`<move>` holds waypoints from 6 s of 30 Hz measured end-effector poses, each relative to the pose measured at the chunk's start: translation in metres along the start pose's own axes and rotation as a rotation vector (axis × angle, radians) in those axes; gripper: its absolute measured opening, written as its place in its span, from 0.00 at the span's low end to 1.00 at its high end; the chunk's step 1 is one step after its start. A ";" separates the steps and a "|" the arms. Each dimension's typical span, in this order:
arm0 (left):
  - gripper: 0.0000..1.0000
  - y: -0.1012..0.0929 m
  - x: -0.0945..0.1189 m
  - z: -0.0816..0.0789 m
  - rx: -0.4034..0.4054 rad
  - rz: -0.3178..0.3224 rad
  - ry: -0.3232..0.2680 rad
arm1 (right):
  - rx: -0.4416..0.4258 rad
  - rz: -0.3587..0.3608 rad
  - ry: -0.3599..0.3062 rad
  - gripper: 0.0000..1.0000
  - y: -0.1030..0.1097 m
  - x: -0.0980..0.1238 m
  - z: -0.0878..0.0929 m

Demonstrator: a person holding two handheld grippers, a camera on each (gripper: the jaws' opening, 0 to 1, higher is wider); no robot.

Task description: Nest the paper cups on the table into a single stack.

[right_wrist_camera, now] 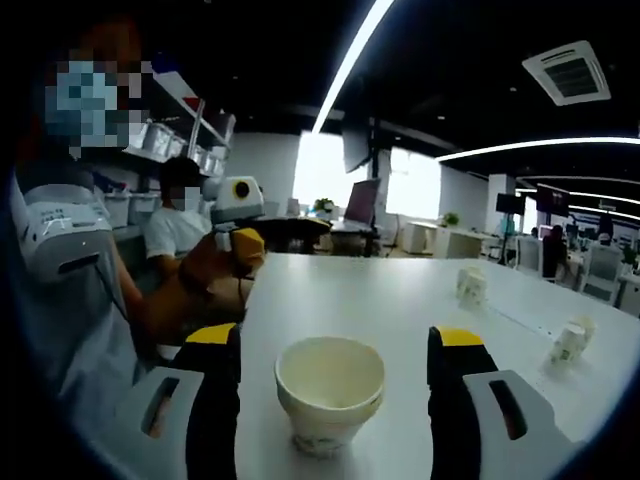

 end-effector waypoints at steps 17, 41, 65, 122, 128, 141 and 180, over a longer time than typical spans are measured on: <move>0.56 0.016 -0.021 0.007 0.019 -0.012 0.060 | 0.053 -0.003 -0.093 0.78 -0.001 0.020 -0.025; 0.57 0.145 -0.070 -0.033 -0.059 -0.203 0.072 | 0.022 0.067 -0.169 0.73 -0.006 0.064 -0.033; 0.62 0.283 -0.150 0.083 0.041 -0.427 0.240 | 0.054 0.117 -0.172 0.72 0.009 0.084 -0.034; 0.43 0.351 -0.184 0.169 0.089 -0.788 0.355 | 0.053 0.328 0.052 0.70 -0.051 0.152 0.011; 0.42 0.351 -0.186 0.169 0.072 -0.777 0.358 | 0.043 0.336 0.055 0.70 -0.055 0.153 0.015; 0.41 0.344 -0.191 0.162 0.070 -0.711 0.318 | 0.012 0.337 0.061 0.70 -0.062 0.148 0.025; 0.41 0.219 -0.184 0.071 0.077 -0.234 0.170 | -0.051 0.241 0.070 0.68 -0.087 0.116 0.056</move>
Point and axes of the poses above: the point that each gripper's makers call its tool centre point, and the gripper's own axes: x roughly backward along the fingers, y roughly to its left, z roughly out of its underside, the point moved 4 cm from there along x, roughly backward along the fingers, and after that the axes turned 2 degrees about y, right-handed, at the moved point
